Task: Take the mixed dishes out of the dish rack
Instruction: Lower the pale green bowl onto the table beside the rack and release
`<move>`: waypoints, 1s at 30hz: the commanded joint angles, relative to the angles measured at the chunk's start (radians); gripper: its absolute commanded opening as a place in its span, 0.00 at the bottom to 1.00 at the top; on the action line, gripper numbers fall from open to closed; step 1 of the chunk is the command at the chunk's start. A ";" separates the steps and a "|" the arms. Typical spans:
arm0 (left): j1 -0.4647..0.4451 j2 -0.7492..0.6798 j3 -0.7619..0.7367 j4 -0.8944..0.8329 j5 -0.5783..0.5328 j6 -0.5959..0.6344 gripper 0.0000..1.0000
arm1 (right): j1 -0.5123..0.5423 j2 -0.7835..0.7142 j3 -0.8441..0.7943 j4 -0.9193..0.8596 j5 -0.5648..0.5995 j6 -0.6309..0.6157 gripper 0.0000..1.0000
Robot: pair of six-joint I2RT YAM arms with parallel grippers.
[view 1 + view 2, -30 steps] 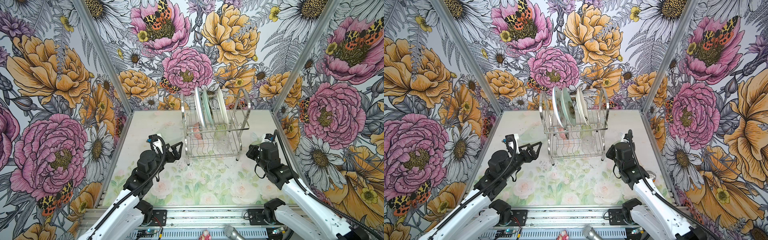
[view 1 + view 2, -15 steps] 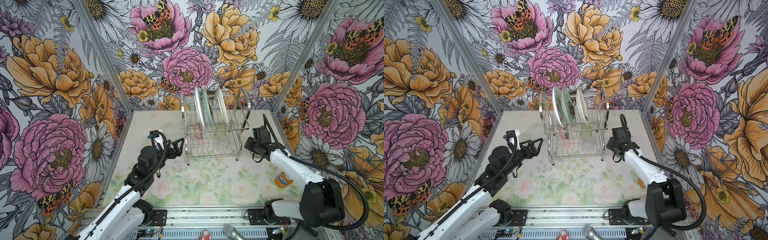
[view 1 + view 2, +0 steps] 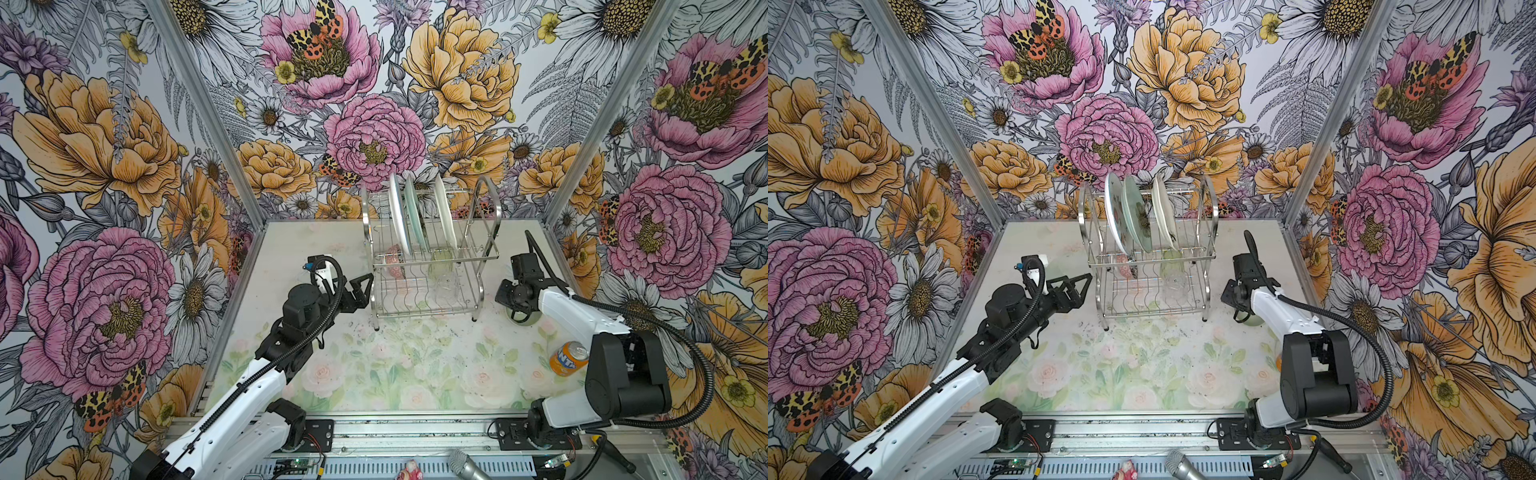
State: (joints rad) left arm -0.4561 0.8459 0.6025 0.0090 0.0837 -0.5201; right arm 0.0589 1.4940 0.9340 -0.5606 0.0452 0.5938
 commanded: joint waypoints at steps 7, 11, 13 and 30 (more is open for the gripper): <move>0.006 -0.005 0.037 0.004 0.010 0.039 0.99 | -0.009 0.080 0.090 0.020 -0.013 -0.049 0.10; 0.013 -0.005 0.039 -0.006 -0.004 0.047 0.99 | -0.009 0.081 0.103 0.021 -0.009 -0.050 0.29; 0.017 -0.004 0.037 -0.007 -0.005 0.047 0.99 | -0.010 0.080 0.107 0.021 -0.004 -0.053 0.35; 0.081 0.056 0.127 -0.136 -0.028 -0.006 0.99 | -0.011 -0.020 0.109 0.029 -0.063 -0.055 0.46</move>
State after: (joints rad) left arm -0.3985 0.8898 0.6556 -0.0628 0.0750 -0.4992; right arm 0.0528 1.5333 1.0252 -0.5480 0.0216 0.5430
